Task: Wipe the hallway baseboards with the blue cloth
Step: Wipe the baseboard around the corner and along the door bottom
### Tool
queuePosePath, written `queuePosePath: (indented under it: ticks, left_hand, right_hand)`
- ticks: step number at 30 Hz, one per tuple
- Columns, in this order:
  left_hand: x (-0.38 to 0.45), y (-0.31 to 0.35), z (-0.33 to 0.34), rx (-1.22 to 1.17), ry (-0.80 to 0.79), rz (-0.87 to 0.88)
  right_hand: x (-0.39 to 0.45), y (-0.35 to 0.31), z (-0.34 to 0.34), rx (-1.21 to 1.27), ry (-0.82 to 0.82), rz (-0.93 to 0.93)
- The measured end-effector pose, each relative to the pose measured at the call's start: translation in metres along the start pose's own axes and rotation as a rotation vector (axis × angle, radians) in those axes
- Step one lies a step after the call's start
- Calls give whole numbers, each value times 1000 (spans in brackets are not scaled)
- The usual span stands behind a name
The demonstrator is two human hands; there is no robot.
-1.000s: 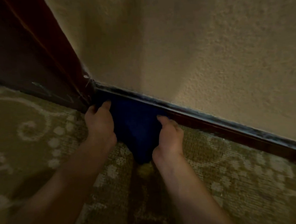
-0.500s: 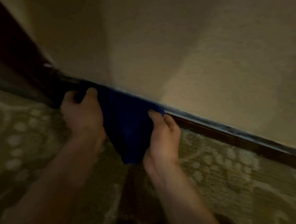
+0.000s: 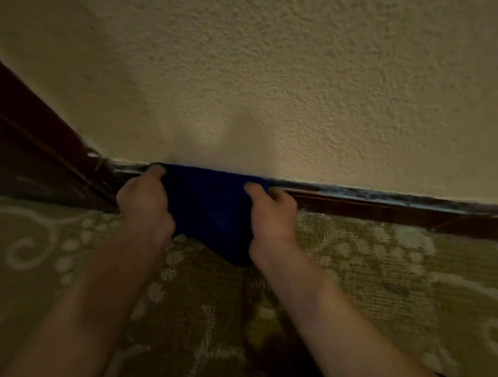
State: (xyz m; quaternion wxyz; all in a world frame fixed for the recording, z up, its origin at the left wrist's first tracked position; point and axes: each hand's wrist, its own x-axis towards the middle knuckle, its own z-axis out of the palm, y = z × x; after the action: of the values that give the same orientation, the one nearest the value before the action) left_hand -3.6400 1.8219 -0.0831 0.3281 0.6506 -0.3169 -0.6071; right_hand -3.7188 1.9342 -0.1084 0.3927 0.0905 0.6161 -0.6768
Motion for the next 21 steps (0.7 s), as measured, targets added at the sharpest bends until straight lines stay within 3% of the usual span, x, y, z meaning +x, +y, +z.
queuePosePath:
  ticks: [4, 12, 17, 21]
  left_hand:
    - [6, 0, 4, -15, -4, -28]
    - [-64, -70, 60, -40, -237, -189]
    - [-50, -62, 50, 3, -226, -195]
    - [-10, -63, 42, -130, -239, -209]
  right_hand:
    - [0, -4, 2, -1, -16, 44]
    - [3, -45, -94, 79, 389, -149]
    - [9, -24, -81, 49, 372, -222]
    - [10, -17, -61, 32, 217, -86]
